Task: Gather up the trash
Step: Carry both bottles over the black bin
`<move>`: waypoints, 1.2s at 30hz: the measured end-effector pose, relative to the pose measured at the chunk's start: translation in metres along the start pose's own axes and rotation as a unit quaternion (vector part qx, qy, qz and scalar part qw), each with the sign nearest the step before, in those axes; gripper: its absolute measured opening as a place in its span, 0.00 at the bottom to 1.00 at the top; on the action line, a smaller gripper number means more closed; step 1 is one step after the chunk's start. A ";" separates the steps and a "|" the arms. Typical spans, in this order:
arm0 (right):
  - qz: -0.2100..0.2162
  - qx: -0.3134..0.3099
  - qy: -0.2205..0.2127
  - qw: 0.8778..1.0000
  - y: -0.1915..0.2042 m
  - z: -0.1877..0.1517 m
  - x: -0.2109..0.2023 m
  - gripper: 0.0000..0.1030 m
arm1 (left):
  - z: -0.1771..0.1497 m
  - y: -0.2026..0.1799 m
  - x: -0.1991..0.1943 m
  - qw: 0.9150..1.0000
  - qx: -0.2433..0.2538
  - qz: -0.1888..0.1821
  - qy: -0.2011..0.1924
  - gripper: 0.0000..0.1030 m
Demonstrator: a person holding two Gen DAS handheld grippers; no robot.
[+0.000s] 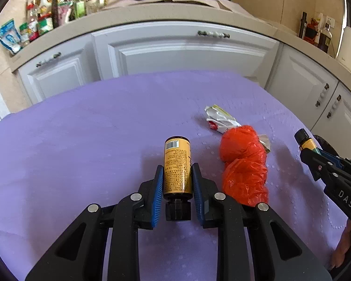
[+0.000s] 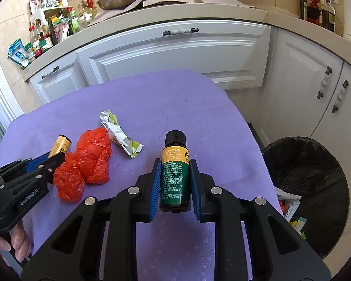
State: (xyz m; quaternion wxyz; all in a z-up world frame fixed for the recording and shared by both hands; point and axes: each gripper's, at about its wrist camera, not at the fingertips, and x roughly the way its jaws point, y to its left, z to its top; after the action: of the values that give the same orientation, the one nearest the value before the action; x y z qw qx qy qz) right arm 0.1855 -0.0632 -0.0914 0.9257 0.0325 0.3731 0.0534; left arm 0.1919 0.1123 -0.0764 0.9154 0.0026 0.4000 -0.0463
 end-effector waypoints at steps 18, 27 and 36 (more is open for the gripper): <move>-0.024 0.017 -0.049 0.998 -0.022 -0.023 -0.070 0.22 | -0.018 -0.017 -0.069 0.998 -0.017 0.002 -0.061 0.24; -0.060 0.045 -0.072 0.995 -0.064 -0.041 -0.108 0.22 | -0.021 -0.066 -0.088 0.996 0.012 -0.040 -0.077 0.24; -0.093 0.074 -0.092 0.989 -0.112 -0.052 -0.133 0.22 | -0.020 -0.123 -0.099 0.991 0.049 -0.075 -0.097 0.24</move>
State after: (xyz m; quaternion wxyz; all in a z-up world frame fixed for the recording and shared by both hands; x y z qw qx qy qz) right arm 0.0631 -0.1896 -0.0485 0.9521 0.0712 0.2903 -0.0641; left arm 0.1001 -0.0012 -0.0137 0.9424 0.0130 0.3061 -0.1342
